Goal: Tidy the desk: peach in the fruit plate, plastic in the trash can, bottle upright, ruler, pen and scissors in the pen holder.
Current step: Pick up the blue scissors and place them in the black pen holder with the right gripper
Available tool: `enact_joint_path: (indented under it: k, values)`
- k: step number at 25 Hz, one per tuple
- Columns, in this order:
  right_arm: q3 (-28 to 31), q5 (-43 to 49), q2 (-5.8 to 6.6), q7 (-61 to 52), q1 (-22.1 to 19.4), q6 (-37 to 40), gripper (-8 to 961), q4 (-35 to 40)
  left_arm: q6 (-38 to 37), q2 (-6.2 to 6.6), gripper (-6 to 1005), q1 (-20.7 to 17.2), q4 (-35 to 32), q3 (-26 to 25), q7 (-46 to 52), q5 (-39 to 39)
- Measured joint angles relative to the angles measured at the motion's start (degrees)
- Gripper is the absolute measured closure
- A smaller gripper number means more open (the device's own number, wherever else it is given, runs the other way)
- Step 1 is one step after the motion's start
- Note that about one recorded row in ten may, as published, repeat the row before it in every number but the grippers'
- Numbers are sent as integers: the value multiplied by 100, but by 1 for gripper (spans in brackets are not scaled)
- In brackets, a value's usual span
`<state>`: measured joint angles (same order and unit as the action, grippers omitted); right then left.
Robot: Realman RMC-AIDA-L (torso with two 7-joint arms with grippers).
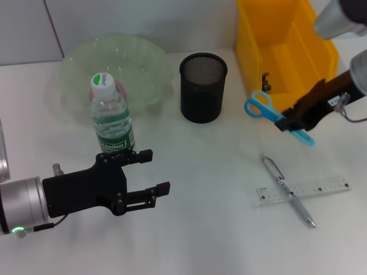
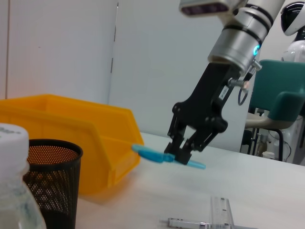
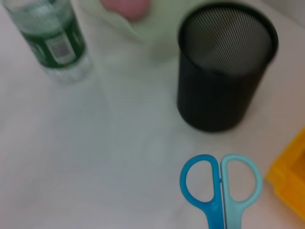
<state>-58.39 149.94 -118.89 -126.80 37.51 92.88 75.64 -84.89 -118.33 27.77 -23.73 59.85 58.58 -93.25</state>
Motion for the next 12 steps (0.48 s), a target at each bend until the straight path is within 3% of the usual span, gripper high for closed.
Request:
enact_joint_path:
  k: [5, 12]
  values:
    - [416, -878, -1, 615, -271, 68, 725, 314, 0, 3, 206, 11, 0, -9, 8, 0]
    - [707, -2353, -6, 1705, -664, -252, 723, 185, 0, 3, 206, 33, -7, -8, 109, 0]
